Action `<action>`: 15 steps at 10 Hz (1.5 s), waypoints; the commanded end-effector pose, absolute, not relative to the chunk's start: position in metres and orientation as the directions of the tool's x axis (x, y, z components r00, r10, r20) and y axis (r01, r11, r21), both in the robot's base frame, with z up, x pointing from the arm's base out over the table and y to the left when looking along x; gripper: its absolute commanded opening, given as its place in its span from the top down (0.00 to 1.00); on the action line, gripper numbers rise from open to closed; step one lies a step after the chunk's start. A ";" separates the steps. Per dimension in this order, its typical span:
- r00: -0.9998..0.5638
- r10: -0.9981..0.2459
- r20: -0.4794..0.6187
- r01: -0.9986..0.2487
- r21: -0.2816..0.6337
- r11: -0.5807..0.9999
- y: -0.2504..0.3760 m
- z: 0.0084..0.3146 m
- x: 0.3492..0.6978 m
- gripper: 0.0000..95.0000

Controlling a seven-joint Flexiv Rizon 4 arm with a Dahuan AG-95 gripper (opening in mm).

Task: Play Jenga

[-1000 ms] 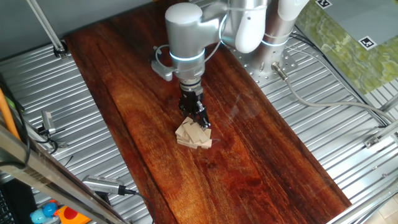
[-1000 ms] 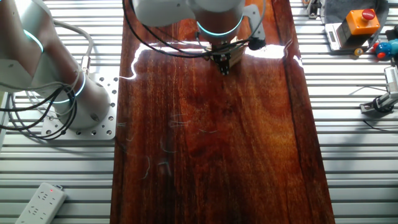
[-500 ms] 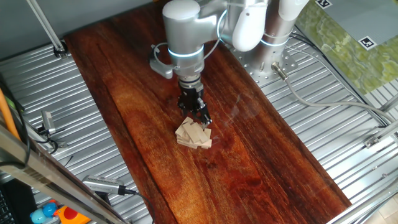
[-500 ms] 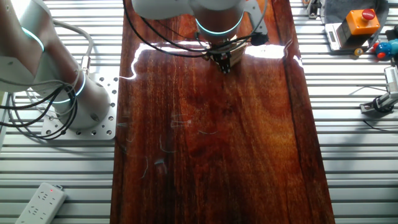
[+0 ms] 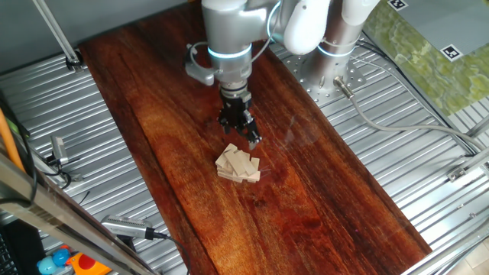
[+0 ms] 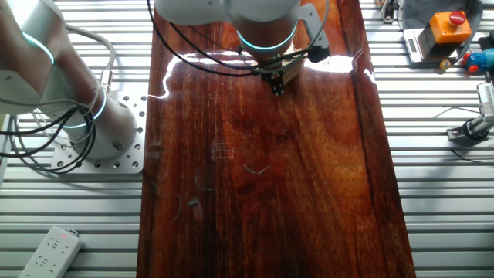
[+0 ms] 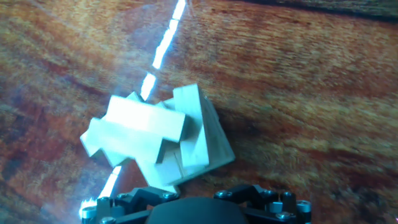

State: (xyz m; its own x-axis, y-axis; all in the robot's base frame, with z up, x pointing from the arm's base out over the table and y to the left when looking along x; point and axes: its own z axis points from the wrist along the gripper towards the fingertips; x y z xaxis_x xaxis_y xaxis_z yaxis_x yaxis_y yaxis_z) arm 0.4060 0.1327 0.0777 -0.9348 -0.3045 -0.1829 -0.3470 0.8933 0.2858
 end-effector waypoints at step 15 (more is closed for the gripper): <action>-0.785 -0.615 -0.069 -0.618 0.037 0.785 0.113 0.144 0.472 0.20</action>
State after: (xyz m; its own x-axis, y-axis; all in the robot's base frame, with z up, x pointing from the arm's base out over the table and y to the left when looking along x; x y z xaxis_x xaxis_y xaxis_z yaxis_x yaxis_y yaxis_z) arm 0.4615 0.1101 0.1406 -0.7937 -0.6019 -0.0877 -0.6072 0.7925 0.0572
